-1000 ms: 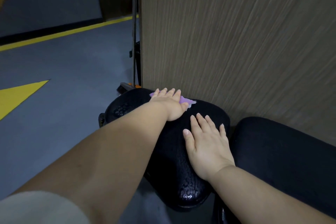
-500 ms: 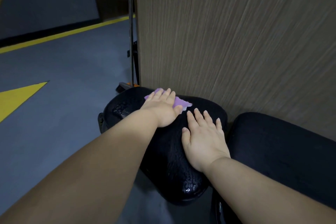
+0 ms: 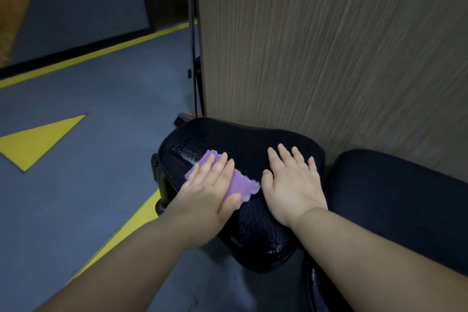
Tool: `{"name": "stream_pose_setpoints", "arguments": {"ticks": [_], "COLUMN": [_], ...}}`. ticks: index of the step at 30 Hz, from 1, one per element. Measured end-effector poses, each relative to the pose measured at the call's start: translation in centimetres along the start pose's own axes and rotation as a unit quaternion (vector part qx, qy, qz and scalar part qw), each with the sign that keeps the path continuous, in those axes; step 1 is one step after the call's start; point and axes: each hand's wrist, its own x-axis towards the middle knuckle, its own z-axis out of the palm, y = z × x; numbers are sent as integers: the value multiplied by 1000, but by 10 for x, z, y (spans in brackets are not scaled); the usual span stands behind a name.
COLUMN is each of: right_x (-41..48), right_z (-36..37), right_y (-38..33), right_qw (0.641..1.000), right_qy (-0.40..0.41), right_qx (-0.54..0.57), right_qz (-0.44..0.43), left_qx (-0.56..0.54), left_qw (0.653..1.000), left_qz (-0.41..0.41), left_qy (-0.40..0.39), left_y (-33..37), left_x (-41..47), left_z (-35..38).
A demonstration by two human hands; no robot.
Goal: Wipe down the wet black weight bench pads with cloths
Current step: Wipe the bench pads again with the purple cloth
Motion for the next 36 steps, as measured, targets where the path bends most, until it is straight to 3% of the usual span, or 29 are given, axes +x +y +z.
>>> {"name": "stream_pose_setpoints", "arguments": {"ticks": [10,19,36], "right_x": [2,2,4], "right_z": [1,0,2], "right_y": [0,-3,-3], "right_qw": [1000,1000,999], "right_qy": [-1,-4,0], "right_qx": [-13,-29,-34], "right_qz": [-4,1,3], "left_qx": [-20,28,59], "left_qw": [999,995,987], "left_qz": [-21,-53,-98], "left_qy": [18,-75,-111], "left_y": [-13,-20,-18], "left_x": [14,85,173], "left_z": [1,-29,-38]}}
